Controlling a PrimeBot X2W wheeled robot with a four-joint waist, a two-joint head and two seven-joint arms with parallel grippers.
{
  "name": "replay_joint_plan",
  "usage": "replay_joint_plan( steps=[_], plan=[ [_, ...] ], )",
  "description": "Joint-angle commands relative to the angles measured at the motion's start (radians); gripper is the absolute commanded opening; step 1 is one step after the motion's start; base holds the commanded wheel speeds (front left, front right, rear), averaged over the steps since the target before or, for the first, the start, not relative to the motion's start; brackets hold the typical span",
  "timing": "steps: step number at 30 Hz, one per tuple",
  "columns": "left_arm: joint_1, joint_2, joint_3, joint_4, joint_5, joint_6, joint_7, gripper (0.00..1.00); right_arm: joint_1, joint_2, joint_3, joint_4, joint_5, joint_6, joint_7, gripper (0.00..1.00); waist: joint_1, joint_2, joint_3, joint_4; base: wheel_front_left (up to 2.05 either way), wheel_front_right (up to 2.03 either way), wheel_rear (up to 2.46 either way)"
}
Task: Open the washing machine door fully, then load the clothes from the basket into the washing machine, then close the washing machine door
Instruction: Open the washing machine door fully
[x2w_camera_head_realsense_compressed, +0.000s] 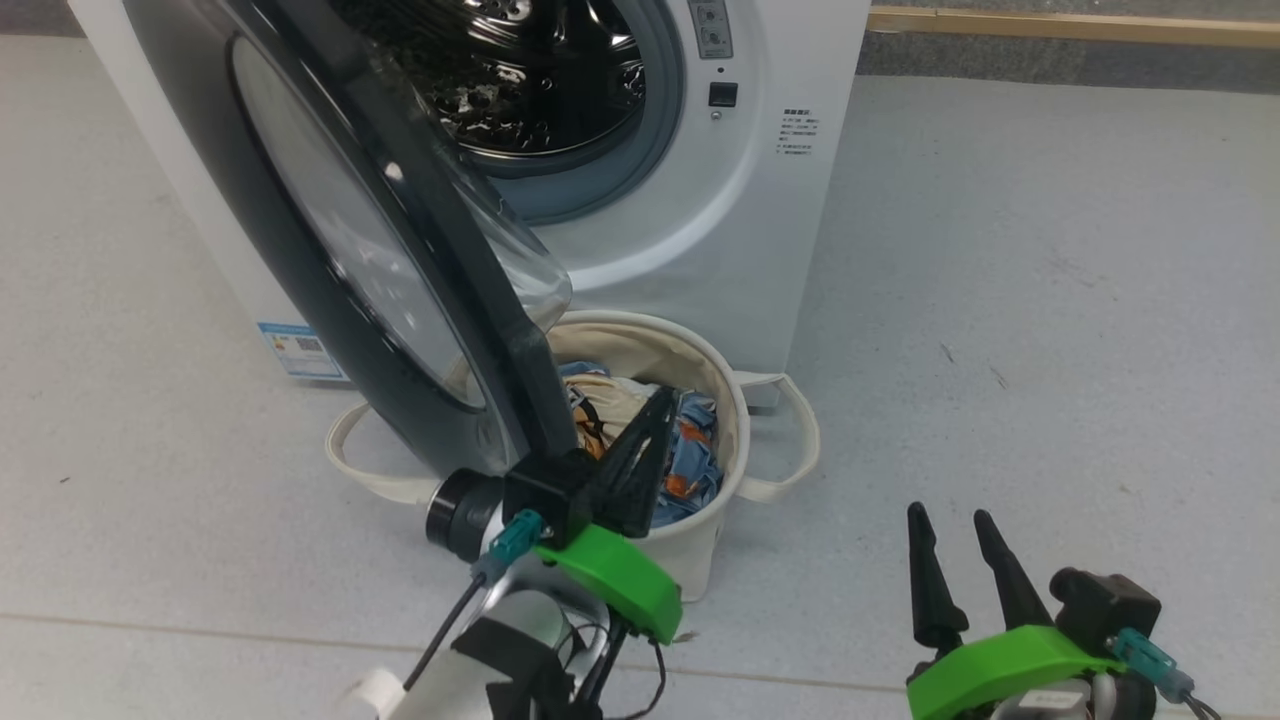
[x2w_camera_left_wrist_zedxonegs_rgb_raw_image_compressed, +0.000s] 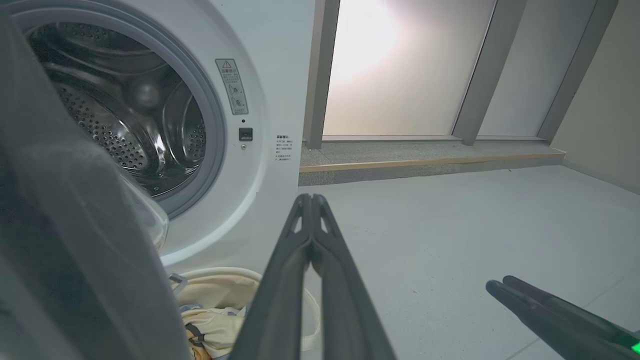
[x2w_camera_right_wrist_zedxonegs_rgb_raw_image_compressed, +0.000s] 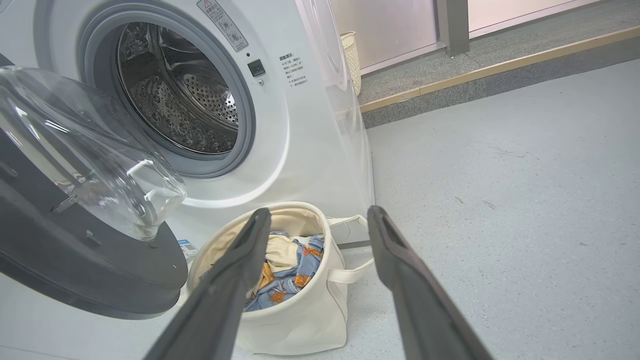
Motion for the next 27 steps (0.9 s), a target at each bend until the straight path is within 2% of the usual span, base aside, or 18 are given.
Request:
replay_joint_plan(
  steps=[1,8,13,20,27],
  plan=[
    [-0.045,0.004,0.025,-0.014,-0.011,0.014,-0.006,0.0,-0.042,-0.001,0.027,-0.024,0.006,0.001,-0.012,1.0,0.0,0.0,0.0,-0.003,0.0,0.0,0.0],
    [-0.097,0.004,0.018,0.08,-0.047,0.112,-0.006,0.0,-0.046,-0.001,0.047,-0.01,0.025,0.001,-0.012,1.0,0.0,0.0,-0.002,-0.006,0.0,0.0,0.0],
    [-0.115,0.004,0.019,0.129,-0.079,0.14,-0.006,0.0,-0.046,-0.001,0.068,0.0,0.035,0.001,-0.012,1.0,0.0,0.0,-0.001,0.008,0.0,0.0,0.0],
    [-0.118,0.004,0.043,0.169,-0.087,0.149,-0.006,0.0,-0.041,-0.001,0.076,0.014,0.014,0.001,-0.012,1.0,0.0,0.0,0.0,0.043,0.0,0.0,0.0],
    [-0.098,0.004,0.085,0.16,-0.063,0.131,-0.006,0.0,-0.043,-0.001,0.05,0.025,0.015,0.001,-0.012,1.0,0.0,0.0,0.009,0.097,0.0,0.0,0.0]
  ],
)
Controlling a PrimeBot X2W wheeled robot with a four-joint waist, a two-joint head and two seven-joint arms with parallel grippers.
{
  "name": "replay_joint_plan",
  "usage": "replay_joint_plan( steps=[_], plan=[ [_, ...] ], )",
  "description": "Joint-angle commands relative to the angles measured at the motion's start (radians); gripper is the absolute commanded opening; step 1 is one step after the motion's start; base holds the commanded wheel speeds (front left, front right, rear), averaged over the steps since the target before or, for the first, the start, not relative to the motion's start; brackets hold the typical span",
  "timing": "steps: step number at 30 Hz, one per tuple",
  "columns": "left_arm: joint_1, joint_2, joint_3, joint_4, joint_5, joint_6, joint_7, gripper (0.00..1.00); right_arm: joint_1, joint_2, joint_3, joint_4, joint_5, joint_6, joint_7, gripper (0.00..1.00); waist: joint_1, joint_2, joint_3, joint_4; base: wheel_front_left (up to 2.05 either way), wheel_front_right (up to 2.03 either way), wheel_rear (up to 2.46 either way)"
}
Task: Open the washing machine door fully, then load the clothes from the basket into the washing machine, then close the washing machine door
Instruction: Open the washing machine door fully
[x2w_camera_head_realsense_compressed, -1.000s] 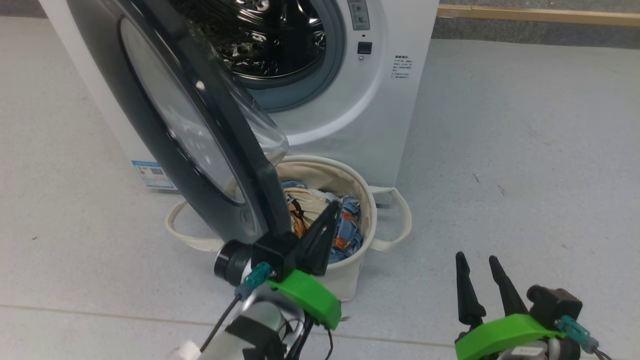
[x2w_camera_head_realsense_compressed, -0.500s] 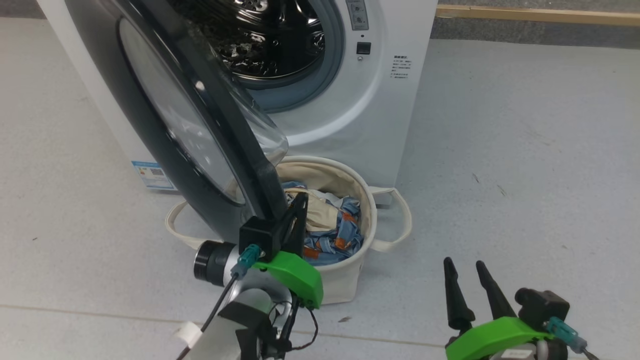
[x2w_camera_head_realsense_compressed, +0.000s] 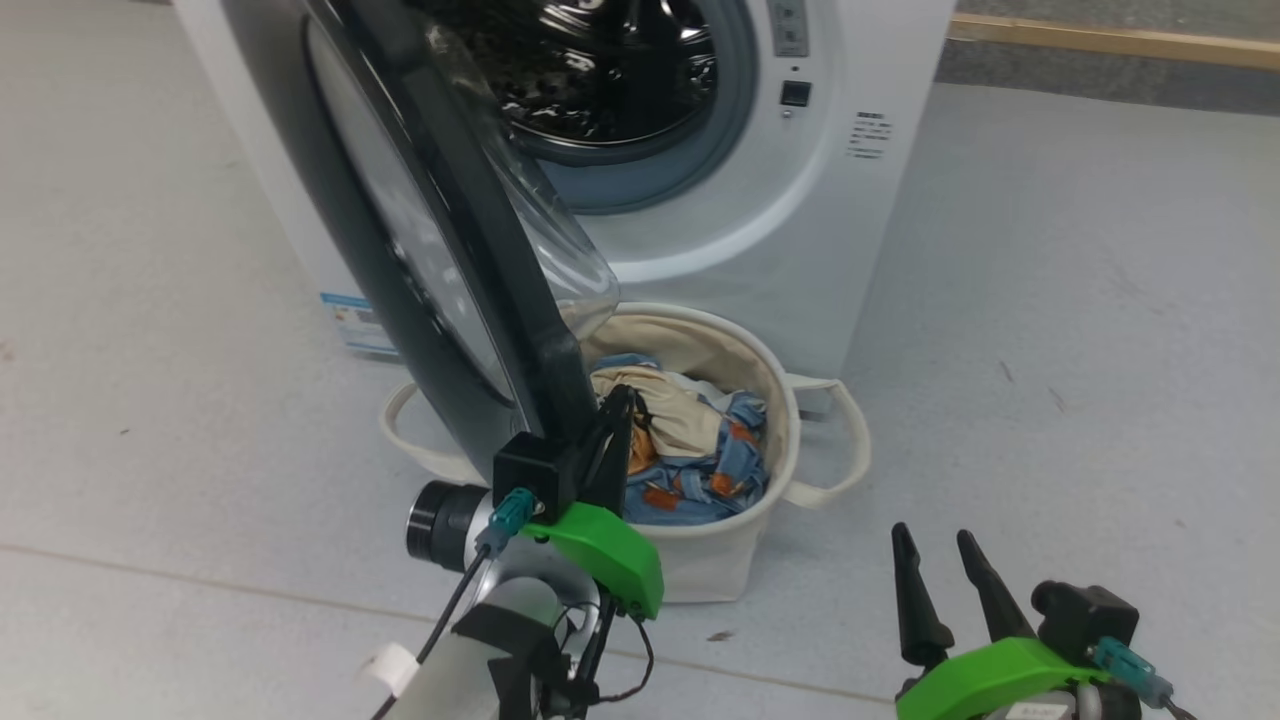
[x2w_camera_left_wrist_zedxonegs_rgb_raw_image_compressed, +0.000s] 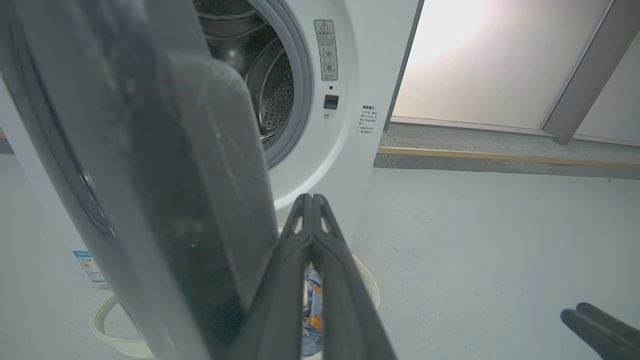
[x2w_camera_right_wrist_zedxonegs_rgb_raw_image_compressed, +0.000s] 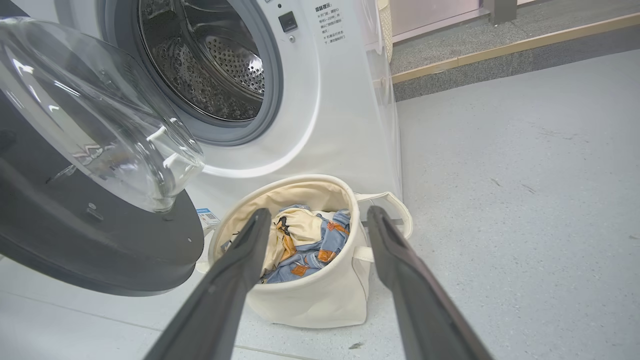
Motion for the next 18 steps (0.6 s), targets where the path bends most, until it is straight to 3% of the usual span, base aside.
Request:
replay_joint_plan(
  steps=[1,18],
  plan=[
    [-0.035,0.036,0.08,-0.016,0.014,0.008,-0.006,0.0,-0.038,-0.001,0.013,-0.026,-0.003,0.001,-0.012,1.0,0.0,-0.0001,0.004,0.025,0.0,0.0,0.0],
    [0.076,0.038,0.192,-0.102,0.112,-0.015,-0.006,0.0,-0.049,-0.001,-0.008,-0.002,-0.013,0.001,-0.012,1.0,0.0,-0.0001,0.019,0.197,0.0,0.0,0.0]
  ],
)
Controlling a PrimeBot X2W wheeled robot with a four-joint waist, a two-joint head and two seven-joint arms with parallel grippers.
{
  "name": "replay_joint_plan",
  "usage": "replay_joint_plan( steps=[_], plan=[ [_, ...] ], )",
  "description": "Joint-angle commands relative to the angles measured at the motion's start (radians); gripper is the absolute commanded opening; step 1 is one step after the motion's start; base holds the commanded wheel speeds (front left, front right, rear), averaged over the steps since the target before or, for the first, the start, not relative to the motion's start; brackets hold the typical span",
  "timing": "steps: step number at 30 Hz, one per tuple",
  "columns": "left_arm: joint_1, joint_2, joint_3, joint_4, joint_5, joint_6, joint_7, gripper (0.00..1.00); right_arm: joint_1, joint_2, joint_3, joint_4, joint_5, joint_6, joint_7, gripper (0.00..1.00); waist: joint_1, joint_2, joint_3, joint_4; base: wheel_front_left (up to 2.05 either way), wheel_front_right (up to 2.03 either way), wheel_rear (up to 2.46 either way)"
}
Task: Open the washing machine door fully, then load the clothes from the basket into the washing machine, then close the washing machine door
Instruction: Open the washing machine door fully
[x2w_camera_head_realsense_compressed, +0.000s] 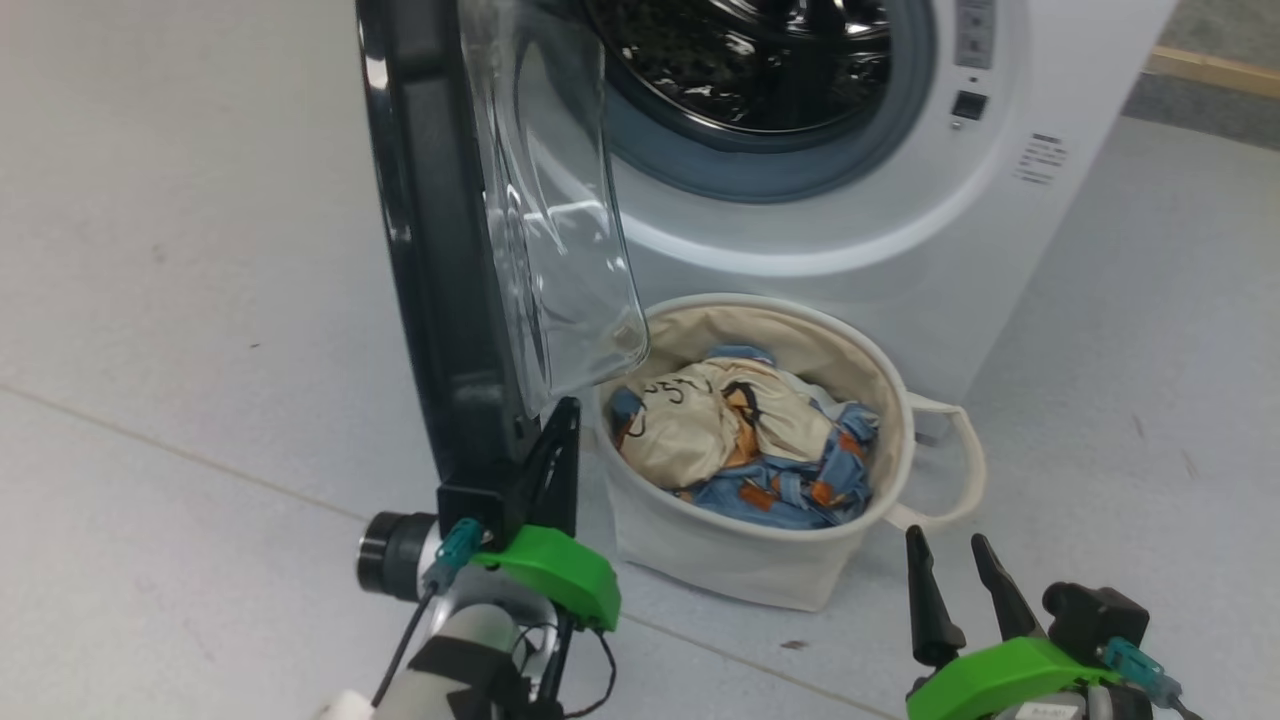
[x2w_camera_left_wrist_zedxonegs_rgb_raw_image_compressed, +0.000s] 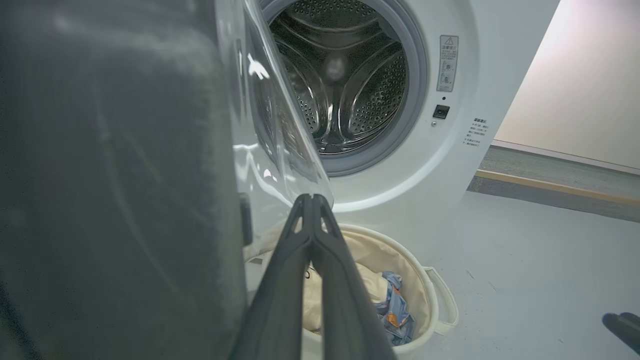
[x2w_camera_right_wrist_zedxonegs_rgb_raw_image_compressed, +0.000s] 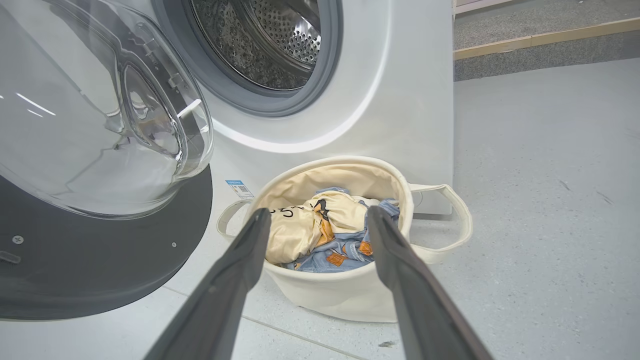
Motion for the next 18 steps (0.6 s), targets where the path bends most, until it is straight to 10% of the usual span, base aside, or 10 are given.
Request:
replay_joint_plan(
  steps=[1,18],
  plan=[
    [-0.024,0.028,0.051,-0.03,0.006,0.005,-0.005,0.0,-0.042,-0.001,0.019,-0.024,-0.009,0.001,-0.012,1.0,0.0,-0.0001,-0.001,0.019,0.0,0.0,0.0],
    [0.032,0.069,0.163,-0.095,0.019,0.035,-0.005,0.0,-0.045,-0.001,0.015,0.015,-0.011,0.001,-0.012,1.0,0.0,-0.0001,-0.001,0.146,0.0,0.0,0.0]
  ],
)
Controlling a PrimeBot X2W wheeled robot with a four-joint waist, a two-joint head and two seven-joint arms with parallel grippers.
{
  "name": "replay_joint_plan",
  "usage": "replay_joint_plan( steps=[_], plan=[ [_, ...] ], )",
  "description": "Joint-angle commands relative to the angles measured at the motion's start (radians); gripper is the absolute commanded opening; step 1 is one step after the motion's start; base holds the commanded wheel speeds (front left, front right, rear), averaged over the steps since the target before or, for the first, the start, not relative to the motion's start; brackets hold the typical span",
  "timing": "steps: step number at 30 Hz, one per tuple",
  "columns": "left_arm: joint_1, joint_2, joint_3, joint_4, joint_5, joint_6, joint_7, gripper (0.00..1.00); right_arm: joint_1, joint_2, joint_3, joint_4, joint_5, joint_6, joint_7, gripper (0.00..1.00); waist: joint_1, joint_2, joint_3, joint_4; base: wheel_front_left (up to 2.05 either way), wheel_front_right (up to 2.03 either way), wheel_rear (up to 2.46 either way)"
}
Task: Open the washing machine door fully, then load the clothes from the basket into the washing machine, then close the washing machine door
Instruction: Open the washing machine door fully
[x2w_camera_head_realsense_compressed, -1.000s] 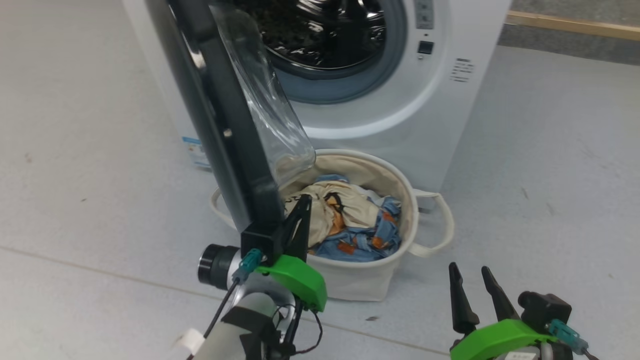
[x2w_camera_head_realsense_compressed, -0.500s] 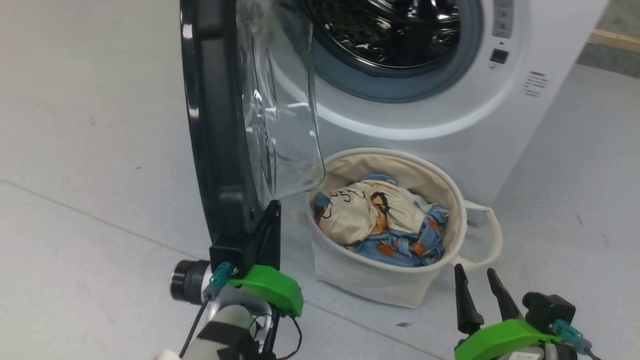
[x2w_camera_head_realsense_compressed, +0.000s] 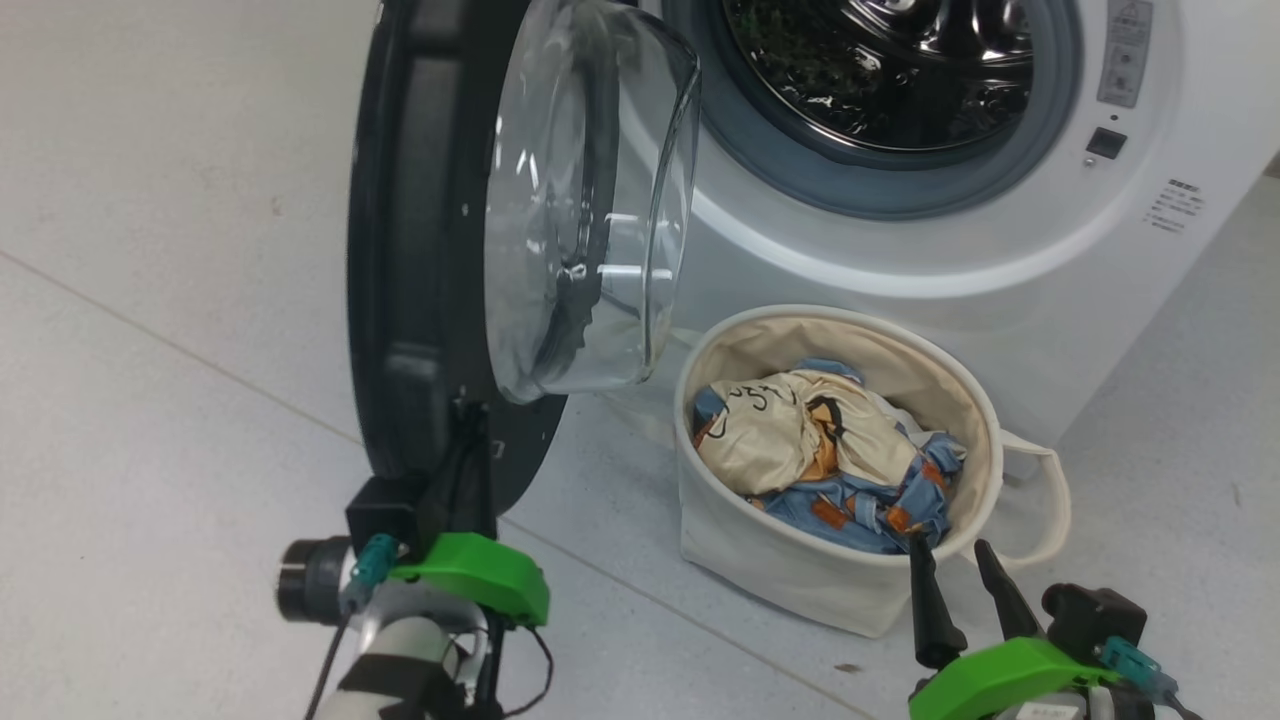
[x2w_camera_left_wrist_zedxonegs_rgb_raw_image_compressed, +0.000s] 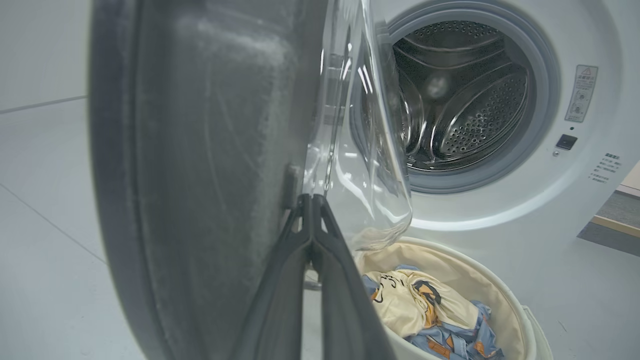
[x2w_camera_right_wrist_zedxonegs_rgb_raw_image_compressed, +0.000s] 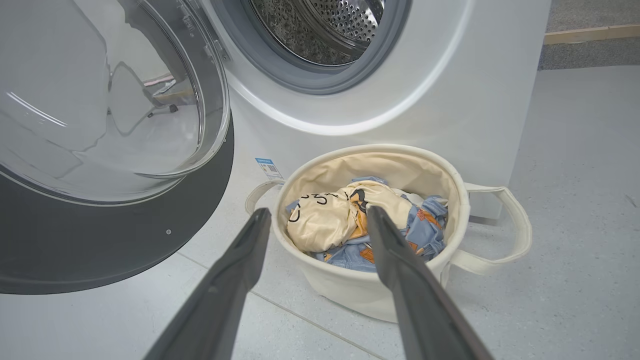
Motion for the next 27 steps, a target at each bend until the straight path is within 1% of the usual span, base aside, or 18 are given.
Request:
replay_joint_plan(
  steps=[1,6,10,14,22,23,25,27],
  plan=[
    [-0.046,0.031,0.058,-0.026,-0.003,0.011,-0.005,0.0,-0.033,-0.001,0.025,-0.026,-0.002,0.001,-0.012,1.0,0.0,0.0,0.002,0.008,0.0,0.0,0.0],
    [-0.081,0.067,0.112,0.003,-0.019,0.011,-0.005,0.0,-0.042,-0.001,0.026,-0.022,-0.017,0.001,-0.012,1.0,0.0,0.0,0.021,0.027,0.0,0.0,0.0],
    [-0.12,0.088,0.143,0.027,-0.026,-0.004,-0.005,0.0,-0.056,-0.001,0.029,-0.02,-0.035,0.001,-0.012,1.0,0.0,0.0,0.05,0.04,0.0,0.0,0.0],
    [-0.182,0.108,0.19,0.08,-0.054,-0.019,-0.005,0.0,-0.08,-0.006,0.032,-0.016,-0.061,0.001,-0.012,1.0,0.0,0.0,0.104,0.051,0.0,0.0,0.0],
    [-0.327,0.135,0.304,0.183,-0.099,-0.043,-0.005,0.0,-0.133,-0.061,0.047,-0.008,-0.091,0.001,-0.012,1.0,0.0,0.0,0.228,0.079,0.0,0.0,0.0],
    [-0.327,0.135,0.304,0.183,-0.099,-0.043,-0.005,0.0,-0.133,-0.061,0.047,-0.008,-0.091,0.001,-0.012,1.0,0.0,0.0,0.228,0.079,0.0,0.0,0.0],
    [-0.371,0.143,0.351,0.219,-0.105,-0.052,-0.005,0.0,-0.152,-0.082,0.051,-0.006,-0.097,0.001,-0.012,1.0,0.0,0.0,0.266,0.086,0.0,0.0,0.0],
    [-0.397,0.144,0.379,0.245,-0.105,-0.057,-0.005,0.0,-0.164,-0.096,0.052,-0.005,-0.102,0.001,-0.012,1.0,0.0,0.0,0.29,0.091,0.0,0.0,0.0]
  ],
)
